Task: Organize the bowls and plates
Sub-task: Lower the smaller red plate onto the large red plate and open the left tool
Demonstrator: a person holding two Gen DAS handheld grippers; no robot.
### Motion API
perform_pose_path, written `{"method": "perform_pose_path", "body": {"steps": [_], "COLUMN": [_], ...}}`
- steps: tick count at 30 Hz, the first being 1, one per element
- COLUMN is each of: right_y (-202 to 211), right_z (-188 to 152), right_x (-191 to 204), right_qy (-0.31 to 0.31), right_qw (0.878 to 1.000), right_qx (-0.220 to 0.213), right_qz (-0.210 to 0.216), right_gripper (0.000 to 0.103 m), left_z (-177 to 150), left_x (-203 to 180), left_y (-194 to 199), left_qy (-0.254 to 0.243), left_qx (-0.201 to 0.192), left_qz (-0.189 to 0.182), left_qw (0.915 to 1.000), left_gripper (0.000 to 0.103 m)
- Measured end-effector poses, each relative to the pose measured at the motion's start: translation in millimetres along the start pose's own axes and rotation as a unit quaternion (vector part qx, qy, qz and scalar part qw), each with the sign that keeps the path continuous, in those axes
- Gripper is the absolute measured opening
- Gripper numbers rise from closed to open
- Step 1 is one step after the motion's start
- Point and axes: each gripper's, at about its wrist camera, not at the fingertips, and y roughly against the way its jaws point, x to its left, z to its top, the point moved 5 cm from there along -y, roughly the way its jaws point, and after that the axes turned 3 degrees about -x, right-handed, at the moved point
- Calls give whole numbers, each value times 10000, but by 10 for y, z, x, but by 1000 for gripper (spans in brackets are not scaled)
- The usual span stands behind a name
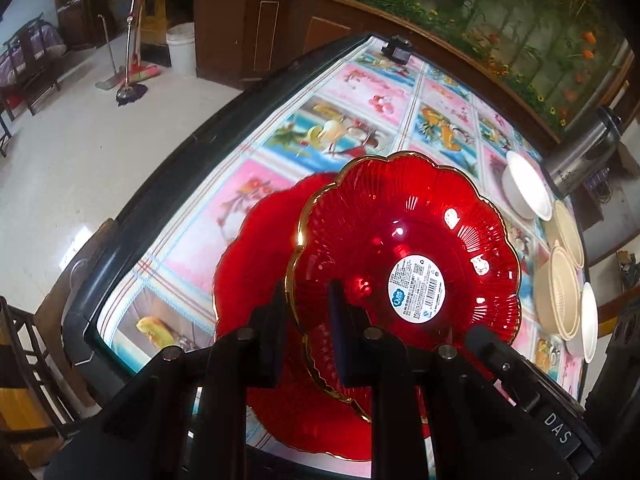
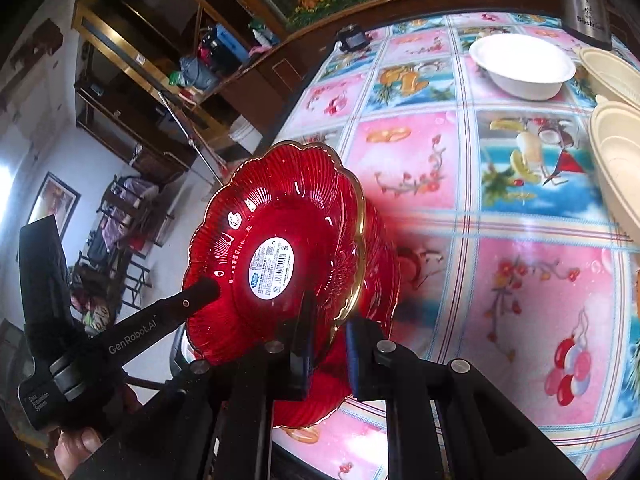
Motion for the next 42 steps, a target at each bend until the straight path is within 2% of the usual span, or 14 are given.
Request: {"method": "perform_pose_path", "body": {"steps": [10,30,42], "right_y": [-166,-218,-266], "right_z": [-104,-102,-65], "right_x": [-21,50,77], "right_qy": [50,201,9], "right_qw": [9996,9988,9983], "right_qx": [255,350,567], "right_qz": [-126,-276,-163], "right_gripper": [13,13,25], "left_z": [-107,-175,-195], "left_x": [103,149,215], "left_y": [-151,-90,-125], "left_qy": [66,72,276], "left_qx": [181,66,249], "left_qz": [67,178,191], "left_qw": [9998,9998,9991], "left_gripper": [17,17,17]}}
